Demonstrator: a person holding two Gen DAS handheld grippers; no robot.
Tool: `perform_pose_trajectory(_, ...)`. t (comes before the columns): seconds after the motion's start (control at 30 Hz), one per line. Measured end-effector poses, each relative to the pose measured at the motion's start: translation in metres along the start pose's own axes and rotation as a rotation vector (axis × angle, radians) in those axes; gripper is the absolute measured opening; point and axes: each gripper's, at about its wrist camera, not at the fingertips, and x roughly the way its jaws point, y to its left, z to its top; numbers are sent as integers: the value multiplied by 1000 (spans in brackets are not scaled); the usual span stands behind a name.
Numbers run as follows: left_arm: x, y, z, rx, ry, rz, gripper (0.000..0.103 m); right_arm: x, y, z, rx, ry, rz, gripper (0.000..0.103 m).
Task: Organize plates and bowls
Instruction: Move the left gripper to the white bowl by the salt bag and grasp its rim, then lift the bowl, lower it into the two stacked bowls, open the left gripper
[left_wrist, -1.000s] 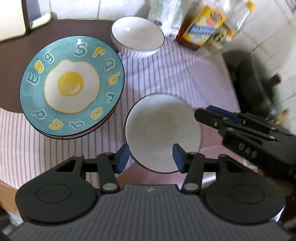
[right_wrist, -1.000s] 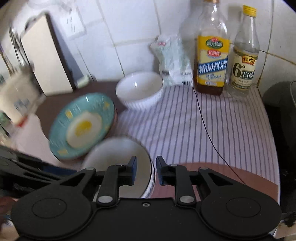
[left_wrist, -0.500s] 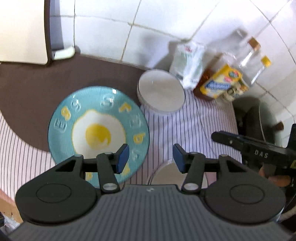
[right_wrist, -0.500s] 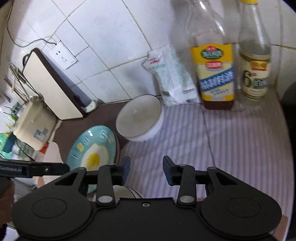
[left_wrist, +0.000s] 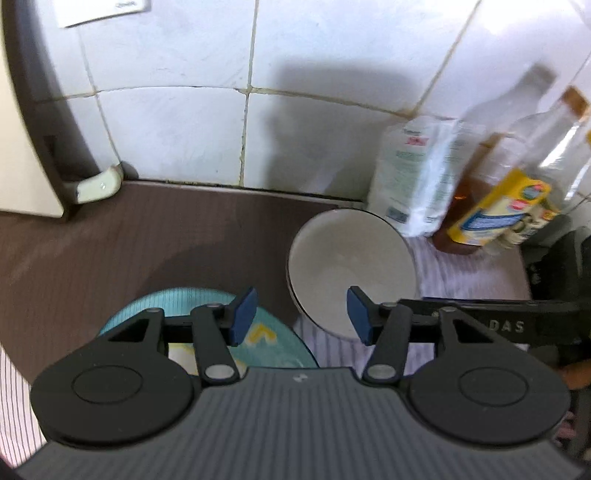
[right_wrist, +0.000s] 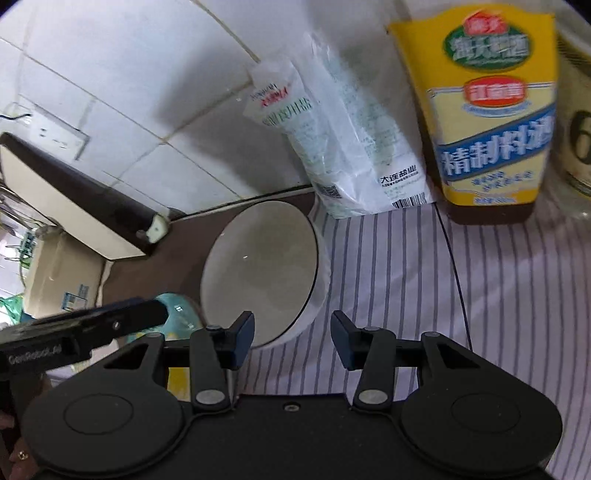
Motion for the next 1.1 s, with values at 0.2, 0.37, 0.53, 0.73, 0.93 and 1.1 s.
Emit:
perform_pose_trajectory(0.2, 27, -4, 12, 70, 18, 49, 54, 11, -6, 12, 43, -19, -40, 51)
perform_pose_trajectory(0.37, 45, -10, 13, 98, 36, 51, 54, 15, -13, 13, 34, -27, -54, 49)
perform_pose_trajectory(0.53, 53, -14, 15, 105, 28, 85, 51, 18, -26, 8, 39, -35, -42, 49)
perform_pose_trajectory(0.73, 57, -8, 10, 59, 71, 51, 41, 19, -29, 9, 36, -40, -21, 39)
perform_pose_trajectory(0.93, 54, -10, 4, 9, 87, 18, 13, 18, -21, 10, 43, -29, -6, 18)
perform_pose_trajectory(1.1, 30, -10, -3, -60, 76, -9, 13, 4, -11, 3, 27, -25, -30, 17)
